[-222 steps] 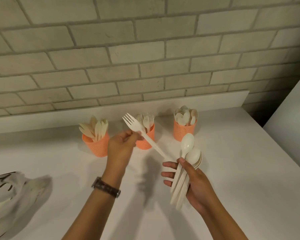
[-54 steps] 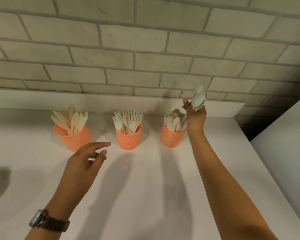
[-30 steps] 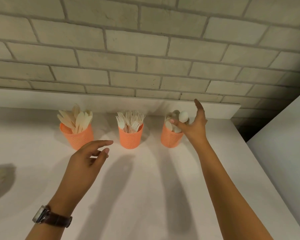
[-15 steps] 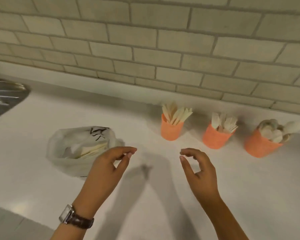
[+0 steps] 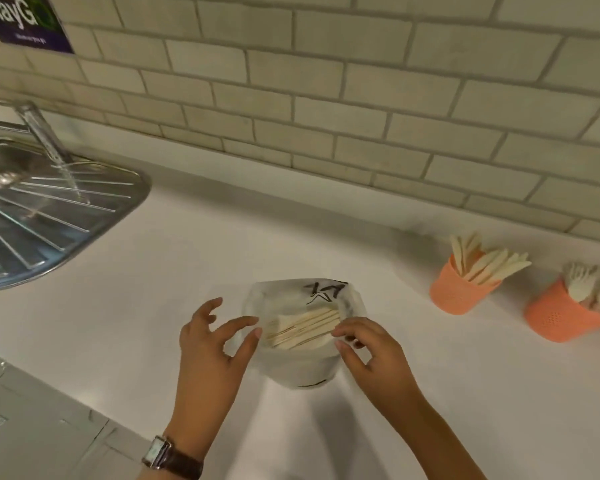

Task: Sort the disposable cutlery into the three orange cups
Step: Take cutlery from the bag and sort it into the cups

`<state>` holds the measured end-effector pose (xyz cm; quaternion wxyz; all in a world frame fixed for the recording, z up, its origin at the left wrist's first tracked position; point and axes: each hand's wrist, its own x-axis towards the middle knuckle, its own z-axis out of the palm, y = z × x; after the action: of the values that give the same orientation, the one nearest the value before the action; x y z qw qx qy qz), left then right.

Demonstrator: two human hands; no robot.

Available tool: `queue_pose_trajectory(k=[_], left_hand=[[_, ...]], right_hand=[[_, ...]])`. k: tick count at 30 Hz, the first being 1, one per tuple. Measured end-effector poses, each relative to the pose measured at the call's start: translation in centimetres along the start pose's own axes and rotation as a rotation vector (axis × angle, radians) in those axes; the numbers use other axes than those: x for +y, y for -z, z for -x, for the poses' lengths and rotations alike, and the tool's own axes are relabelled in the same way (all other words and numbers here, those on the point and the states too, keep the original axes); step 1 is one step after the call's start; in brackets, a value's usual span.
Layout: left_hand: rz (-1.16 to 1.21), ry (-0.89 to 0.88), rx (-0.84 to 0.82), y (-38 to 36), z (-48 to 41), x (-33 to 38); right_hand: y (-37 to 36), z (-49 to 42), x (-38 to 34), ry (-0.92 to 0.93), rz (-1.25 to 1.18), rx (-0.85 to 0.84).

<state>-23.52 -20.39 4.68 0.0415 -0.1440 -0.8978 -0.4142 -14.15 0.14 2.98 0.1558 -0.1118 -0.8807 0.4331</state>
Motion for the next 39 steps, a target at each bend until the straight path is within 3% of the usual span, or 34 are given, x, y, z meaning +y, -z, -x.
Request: queue_pose_trajectory(k=[5, 7, 11, 17, 31, 39], left_hand=[[0.037, 0.106, -0.238, -1.4, -1.1, -0.7], [0.051, 0.096, -0.275, -1.6, -1.0, -0.8], [0.023, 0.093, -0.212, -1.0, -0.7, -0.8], [-0.008, 0.077, -0.086, -1.2, 0.0, -1.1], [0.034, 0.101, -0.176, -1.5, 0.5, -0.2], [0.032, 0.156, -0.243, -1.4, 1.1, 1.2]], right_hand=[[-1.2, -2.6, -0.3, 0.222, 0.341, -0.061], [-1.6, -4.4, -1.1, 0.203, 0.374, -0.217], [-3.9, -7.8, -1.0, 0.082, 0.582, -0.685], [-7.4, -9.4, 0.0, 0.132, 0.75, -0.859], [-8.4, -8.1, -0.2, 0.345, 1.021, -0.793], [-8.0, -7.4, -3.3, 0.236, 1.057, -0.741]])
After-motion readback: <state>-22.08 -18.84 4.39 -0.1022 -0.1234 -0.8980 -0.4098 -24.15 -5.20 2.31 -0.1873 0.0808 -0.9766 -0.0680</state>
